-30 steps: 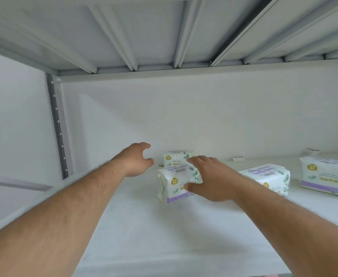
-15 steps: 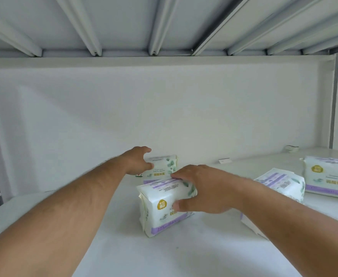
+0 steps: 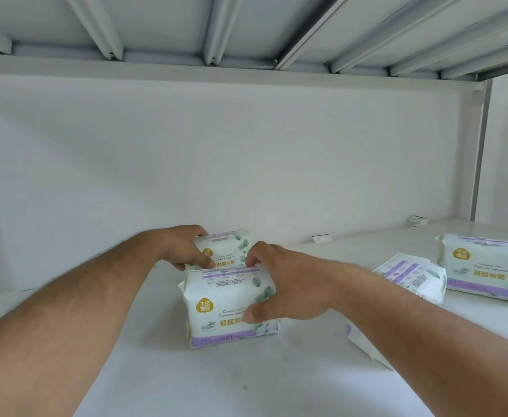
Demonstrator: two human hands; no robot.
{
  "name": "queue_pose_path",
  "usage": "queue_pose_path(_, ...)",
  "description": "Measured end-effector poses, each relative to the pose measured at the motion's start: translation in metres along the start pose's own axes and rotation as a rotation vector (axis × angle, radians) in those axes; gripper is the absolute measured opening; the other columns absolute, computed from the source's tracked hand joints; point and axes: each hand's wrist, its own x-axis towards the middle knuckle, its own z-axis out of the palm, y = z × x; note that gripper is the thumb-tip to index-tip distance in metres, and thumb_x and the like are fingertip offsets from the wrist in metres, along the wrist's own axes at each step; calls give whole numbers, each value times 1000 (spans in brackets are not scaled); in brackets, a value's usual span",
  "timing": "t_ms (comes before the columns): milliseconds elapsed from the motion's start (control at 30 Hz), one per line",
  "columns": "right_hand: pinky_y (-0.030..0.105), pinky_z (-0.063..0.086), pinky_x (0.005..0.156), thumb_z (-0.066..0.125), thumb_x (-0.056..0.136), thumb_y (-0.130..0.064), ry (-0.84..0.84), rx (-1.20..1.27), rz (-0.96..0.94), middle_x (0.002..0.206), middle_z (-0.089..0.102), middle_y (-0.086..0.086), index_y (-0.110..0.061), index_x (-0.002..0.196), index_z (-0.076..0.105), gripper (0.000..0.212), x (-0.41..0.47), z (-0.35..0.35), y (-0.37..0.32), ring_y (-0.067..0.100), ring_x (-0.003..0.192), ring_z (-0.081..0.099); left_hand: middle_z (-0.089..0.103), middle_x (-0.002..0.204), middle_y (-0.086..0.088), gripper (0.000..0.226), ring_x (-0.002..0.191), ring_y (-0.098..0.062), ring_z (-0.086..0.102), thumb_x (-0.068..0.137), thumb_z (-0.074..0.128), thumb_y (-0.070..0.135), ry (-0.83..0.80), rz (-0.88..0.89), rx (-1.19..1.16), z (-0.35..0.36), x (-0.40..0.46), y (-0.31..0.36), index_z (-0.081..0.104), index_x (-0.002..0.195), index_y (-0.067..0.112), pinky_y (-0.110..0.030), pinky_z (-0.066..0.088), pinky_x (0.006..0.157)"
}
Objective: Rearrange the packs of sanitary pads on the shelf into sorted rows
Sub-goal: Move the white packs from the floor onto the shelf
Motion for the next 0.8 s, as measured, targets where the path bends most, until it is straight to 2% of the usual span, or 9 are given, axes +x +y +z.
queue_pose_path(67,28,44,81,76,77,-57,-10,20,15,127,45,-11,-27,140,37,80,0,-1,-1,12,105,52,64,109,3,69,93,-13,66,71,86,36,37,42,-22,0,-10,1,49,129,25,-24,57,66)
queue_pose_path(100,26,45,77,76,77,-56,-5,30,8,119,49,-11,-24,135,44,74,-2,-1,-2,11,100,55,64,109,2,67,93,-13,67,72,85,36,54,55,-34,-1,-18,2,51,128,25,-25,58,67)
queue_pose_path(167,22,43,65,78,77,-52,22,59,-25,102,49,-13,-25,120,53,56,-8,-1,-6,6,86,55,65,110,2,63,96,-15,67,72,86,36,89,71,-84,-6,-37,6,53,125,25,-30,60,76)
queue_pose_path(267,20,42,60,81,77,-46,79,103,-89,93,51,-14,-28,109,55,45,-28,-7,-10,4,80,56,66,111,2,57,97,-17,69,71,86,37,152,92,-185,-16,-74,10,58,120,27,-36,59,86)
queue_pose_path(400,26,52,72,82,74,-48,133,115,-159,97,59,-11,-29,116,57,52,-70,-18,-11,8,85,61,68,110,4,53,92,-16,72,71,85,42,249,102,-274,-17,-141,21,61,117,35,-33,58,87)
queue_pose_path(533,26,51,73,81,72,-53,129,108,-211,98,63,-14,-37,119,54,56,-126,-26,-9,4,86,60,68,108,4,46,88,-10,70,80,79,32,367,90,-340,3,-219,42,61,122,31,-23,57,74)
queue_pose_path(633,34,56,75,81,71,-55,107,134,-267,98,65,-15,-40,117,55,55,-168,-28,-7,7,86,63,68,110,2,46,88,-11,69,82,78,28,413,55,-358,22,-276,58,60,125,27,-20,56,71)
queue_pose_path(733,30,55,76,80,72,-57,69,148,-319,101,64,-16,-40,118,55,55,-206,-28,-5,5,86,62,68,110,1,44,84,-8,68,84,76,23,432,24,-357,39,-328,71,60,125,25,-15,54,64)
queue_pose_path(800,30,54,77,79,71,-61,53,159,-338,101,64,-17,-41,118,55,56,-230,-27,-6,3,86,62,69,109,0,44,85,-10,69,85,76,21,427,-6,-360,49,-360,77,60,126,25,-16,56,67)
